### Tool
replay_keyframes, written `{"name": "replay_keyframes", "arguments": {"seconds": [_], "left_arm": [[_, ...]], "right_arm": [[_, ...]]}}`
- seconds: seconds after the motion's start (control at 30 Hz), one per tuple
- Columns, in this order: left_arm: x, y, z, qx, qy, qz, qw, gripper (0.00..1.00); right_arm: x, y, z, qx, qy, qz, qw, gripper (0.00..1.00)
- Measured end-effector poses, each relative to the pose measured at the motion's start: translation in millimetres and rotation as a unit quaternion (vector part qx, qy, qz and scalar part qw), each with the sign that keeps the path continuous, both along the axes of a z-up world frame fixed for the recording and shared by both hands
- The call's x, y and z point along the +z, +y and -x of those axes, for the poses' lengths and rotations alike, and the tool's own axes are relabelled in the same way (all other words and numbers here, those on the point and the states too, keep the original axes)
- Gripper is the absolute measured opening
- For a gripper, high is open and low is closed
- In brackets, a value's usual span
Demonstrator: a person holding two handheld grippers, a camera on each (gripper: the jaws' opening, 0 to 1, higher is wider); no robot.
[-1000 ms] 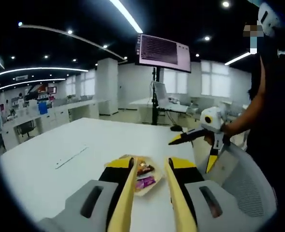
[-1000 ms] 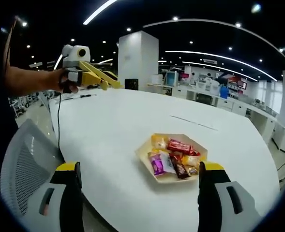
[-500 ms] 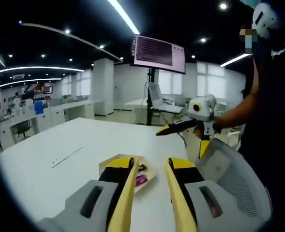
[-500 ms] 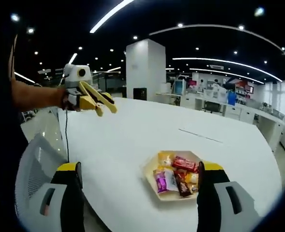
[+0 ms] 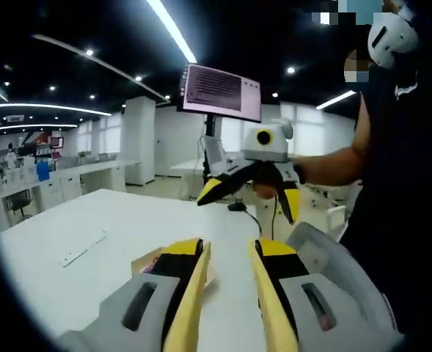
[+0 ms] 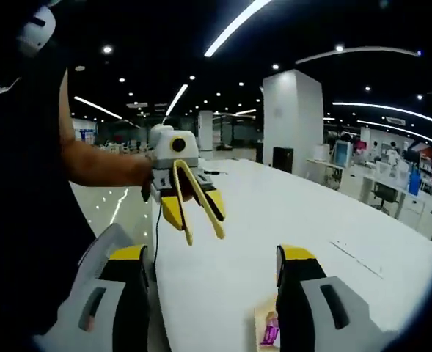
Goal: Place the target food into the container with the food tongs after gripping and lifting it, then release it inside without dropping or visibly crushing the food.
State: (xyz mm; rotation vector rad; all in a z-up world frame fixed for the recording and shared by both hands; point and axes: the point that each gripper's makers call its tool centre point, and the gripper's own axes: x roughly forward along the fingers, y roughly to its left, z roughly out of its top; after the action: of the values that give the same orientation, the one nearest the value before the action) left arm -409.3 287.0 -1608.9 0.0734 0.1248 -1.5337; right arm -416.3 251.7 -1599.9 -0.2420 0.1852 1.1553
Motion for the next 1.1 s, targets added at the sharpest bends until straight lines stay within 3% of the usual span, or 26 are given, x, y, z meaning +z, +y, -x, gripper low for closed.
{"name": "replay_keyframes", "arguments": {"seconds": [0.23,0.37,0.47,0.93,1.1], "left_arm": [[7.4,-0.5,3.1,0.002,0.004,0.017,0.9998,0.25],[8.5,-0.7,6.2,-0.002,0.004,0.019,0.9998,0.25],[6.9,-0.8,7.5,-0.002,0.005,0.018,0.9998,0.25],[2.6,-3.5,15.5,-0.012,0.016,0.02,0.9996,0.25],[4.0,-0.4,17.4,-0.012,0.025,0.023,0.9994,0.23]], "right_arm": [[-4.8,19.8,3.0,0.046,0.01,0.022,0.9986,0.53],[-10.6,30.6,4.1,0.063,0.016,0.03,0.9974,0.51],[-16.5,35.3,6.3,0.079,0.018,0.039,0.996,0.39],[-24.6,47.0,10.0,0.095,0.025,0.035,0.9945,0.32],[-22.3,46.6,10.2,0.094,0.03,0.026,0.9948,0.24]]}}
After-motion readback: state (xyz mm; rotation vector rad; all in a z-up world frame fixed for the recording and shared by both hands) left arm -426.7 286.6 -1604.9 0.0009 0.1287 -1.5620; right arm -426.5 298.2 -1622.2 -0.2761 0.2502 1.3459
